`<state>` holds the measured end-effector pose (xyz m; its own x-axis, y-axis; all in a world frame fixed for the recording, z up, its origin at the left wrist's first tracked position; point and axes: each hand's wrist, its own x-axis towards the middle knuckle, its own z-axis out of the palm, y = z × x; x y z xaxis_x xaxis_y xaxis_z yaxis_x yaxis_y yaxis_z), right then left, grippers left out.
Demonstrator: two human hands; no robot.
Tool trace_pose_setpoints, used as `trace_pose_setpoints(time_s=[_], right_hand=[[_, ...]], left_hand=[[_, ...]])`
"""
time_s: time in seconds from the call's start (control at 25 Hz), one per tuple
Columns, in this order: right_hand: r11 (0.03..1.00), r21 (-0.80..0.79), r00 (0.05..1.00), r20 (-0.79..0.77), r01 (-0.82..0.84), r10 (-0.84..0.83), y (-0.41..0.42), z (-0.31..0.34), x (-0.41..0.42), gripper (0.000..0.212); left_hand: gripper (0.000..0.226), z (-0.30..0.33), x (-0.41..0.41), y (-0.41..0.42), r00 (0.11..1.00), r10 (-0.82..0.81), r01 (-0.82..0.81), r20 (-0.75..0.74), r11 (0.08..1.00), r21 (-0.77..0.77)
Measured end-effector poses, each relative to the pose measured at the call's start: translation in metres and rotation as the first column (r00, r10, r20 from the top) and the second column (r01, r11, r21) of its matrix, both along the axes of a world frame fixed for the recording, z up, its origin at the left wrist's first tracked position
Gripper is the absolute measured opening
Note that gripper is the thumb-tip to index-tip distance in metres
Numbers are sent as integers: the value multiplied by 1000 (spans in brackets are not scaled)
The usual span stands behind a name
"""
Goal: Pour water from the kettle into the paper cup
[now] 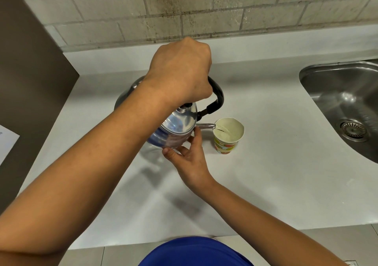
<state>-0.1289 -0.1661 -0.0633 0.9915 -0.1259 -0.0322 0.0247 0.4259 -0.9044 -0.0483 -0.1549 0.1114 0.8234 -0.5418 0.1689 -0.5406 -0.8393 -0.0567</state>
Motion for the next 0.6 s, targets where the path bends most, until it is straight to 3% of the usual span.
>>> trace_pose_setpoints(time_s=[0.6], right_hand=[[1000, -10, 1000, 2, 13, -13, 1, 0, -1, 76]], left_hand=[[14, 1, -1, 2, 1000, -16, 16, 20, 1000, 4]])
